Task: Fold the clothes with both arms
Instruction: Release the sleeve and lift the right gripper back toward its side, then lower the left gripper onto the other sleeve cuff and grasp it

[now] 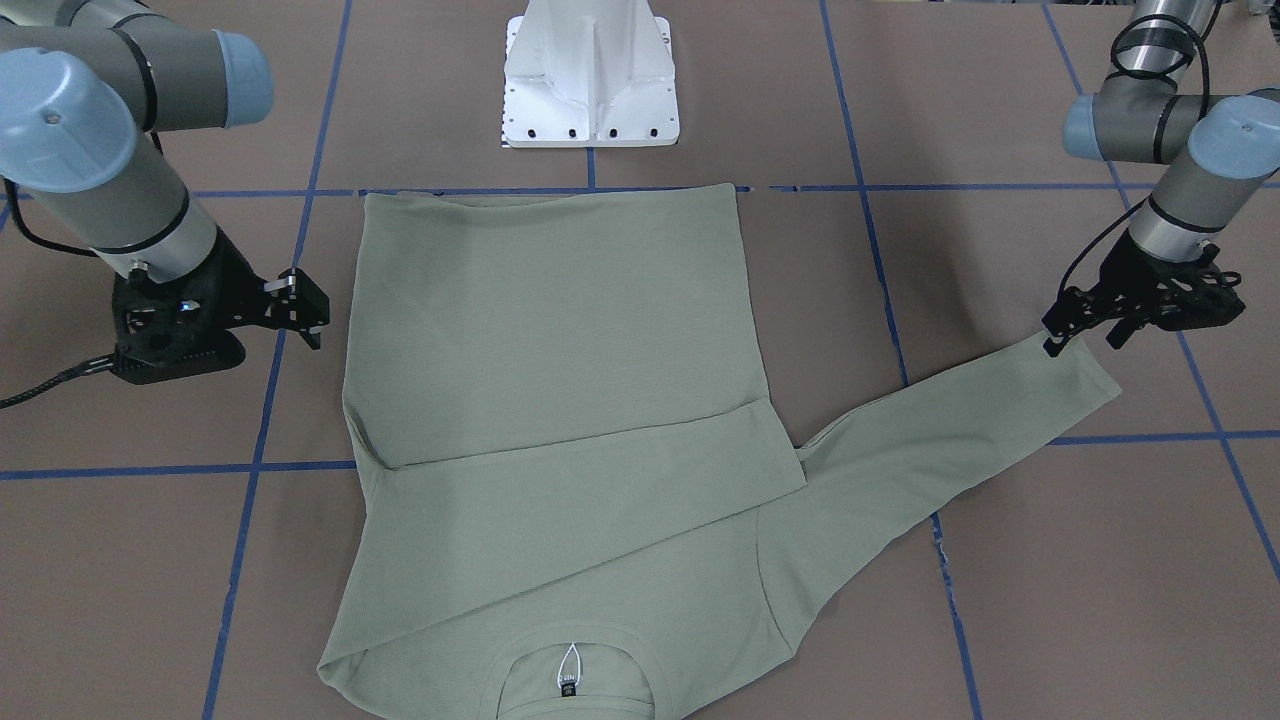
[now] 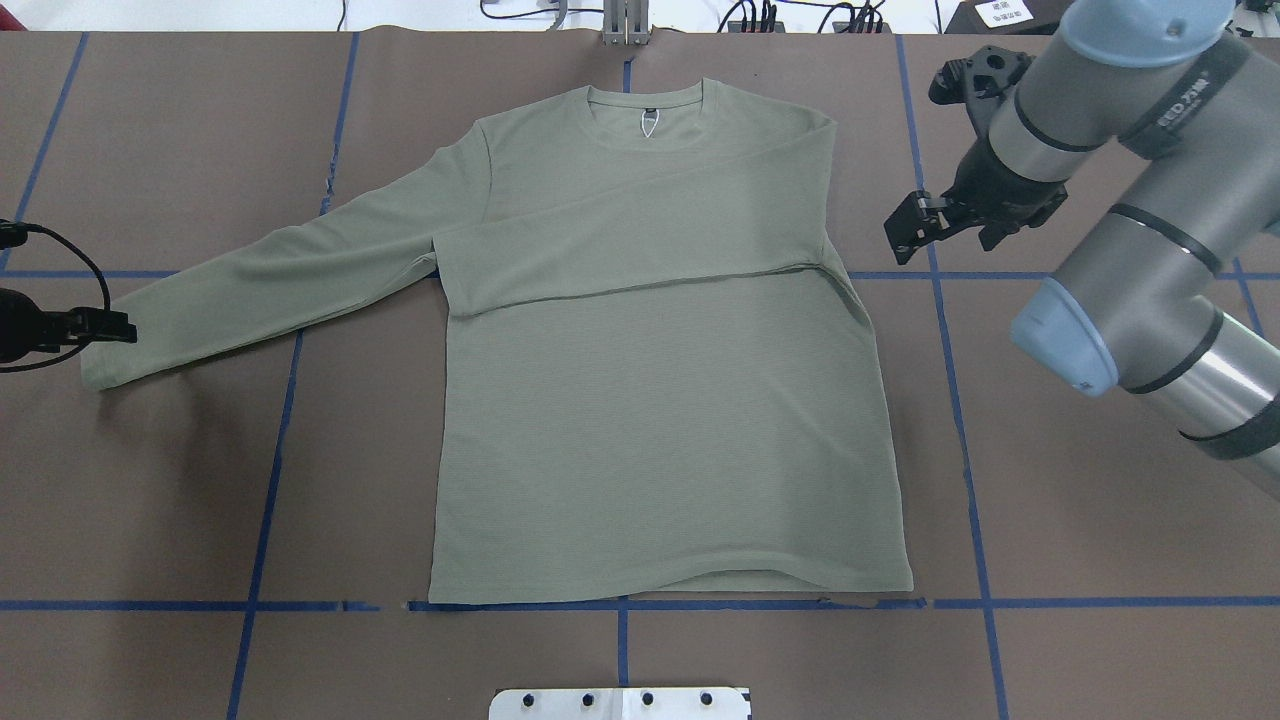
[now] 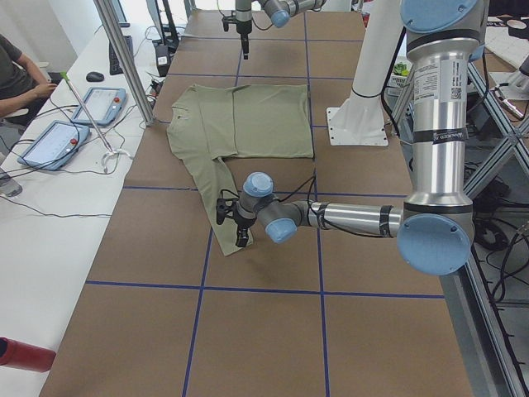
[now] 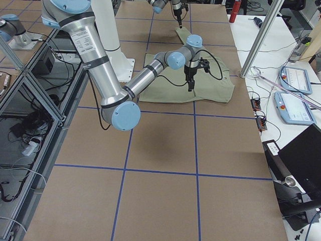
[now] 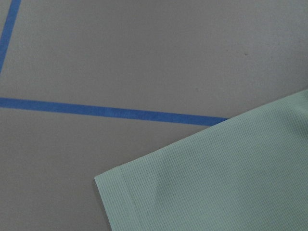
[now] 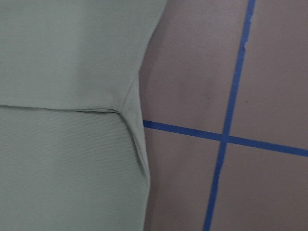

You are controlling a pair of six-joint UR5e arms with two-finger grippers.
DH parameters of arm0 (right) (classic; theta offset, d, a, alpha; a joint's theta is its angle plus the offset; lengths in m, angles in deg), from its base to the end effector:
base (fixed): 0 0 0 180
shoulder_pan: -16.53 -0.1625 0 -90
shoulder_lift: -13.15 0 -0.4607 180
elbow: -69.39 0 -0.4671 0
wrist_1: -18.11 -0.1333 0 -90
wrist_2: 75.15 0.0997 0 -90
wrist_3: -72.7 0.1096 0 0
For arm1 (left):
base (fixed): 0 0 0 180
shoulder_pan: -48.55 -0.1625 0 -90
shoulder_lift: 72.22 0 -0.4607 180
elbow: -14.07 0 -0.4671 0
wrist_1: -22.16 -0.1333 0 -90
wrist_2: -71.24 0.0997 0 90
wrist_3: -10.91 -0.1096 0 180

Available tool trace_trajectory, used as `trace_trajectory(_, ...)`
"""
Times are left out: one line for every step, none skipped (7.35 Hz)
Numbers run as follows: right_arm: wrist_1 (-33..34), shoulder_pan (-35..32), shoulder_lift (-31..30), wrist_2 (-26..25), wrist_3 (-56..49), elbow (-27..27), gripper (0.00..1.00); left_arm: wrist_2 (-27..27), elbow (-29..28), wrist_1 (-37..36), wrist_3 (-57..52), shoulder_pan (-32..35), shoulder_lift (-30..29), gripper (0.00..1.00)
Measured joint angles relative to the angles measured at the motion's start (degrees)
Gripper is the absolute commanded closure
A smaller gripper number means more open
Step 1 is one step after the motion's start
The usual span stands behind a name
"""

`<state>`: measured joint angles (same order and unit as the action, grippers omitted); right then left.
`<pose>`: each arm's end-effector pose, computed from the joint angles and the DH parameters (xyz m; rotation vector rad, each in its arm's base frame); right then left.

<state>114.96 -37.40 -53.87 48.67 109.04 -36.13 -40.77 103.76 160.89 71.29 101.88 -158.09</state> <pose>-0.3408 -0.5906 0.3211 0.0929 -0.7806 -0.1585 0.2693 -0.5162 0.6613 0.2326 0.8148 -0.2404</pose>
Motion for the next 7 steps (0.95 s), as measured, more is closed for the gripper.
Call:
trace_trajectory(-0.05, -1.9, -3.19, 1.43, -3.23, -1.1, 0.0, 1.32, -0.38, 0.42, 0.61, -0.55, 0.66, 0.02)
trace_trajectory(-0.07, -4.02, -5.84, 3.3, -6.4, -1.79, 0.0, 2.34, -0.75, 0.72, 0.65, -0.73, 1.21, 0.04)
trace_trajectory(-0.08, -5.42, -7.31, 4.72, -8.23, -2.09, 0.0, 2.79, -1.1, 0.9, 0.65, -0.8, 1.41, 0.05)
trace_trajectory(-0.09, -6.02, -7.91, 5.34, -8.97, -2.18, 0.0, 2.9, -1.45, 1.03, 0.7, -0.81, 1.25, 0.05)
trace_trajectory(-0.08, -6.32, -8.11, 5.59, -9.24, -2.2, 0.0, 2.88, -1.77, 1.05, 0.74, -0.81, 0.96, 0.06)
trace_trajectory(-0.09, -6.47, -8.18, 5.68, -9.3, -2.25, 0.0, 2.85, -2.25, 1.08, 0.71, -0.83, 0.73, 0.06)
trace_trajectory(-0.09, -6.56, -8.2, 5.73, -9.3, -2.35, 0.0, 2.76, -3.03, 1.45, 0.74, -0.85, 0.61, 0.06)
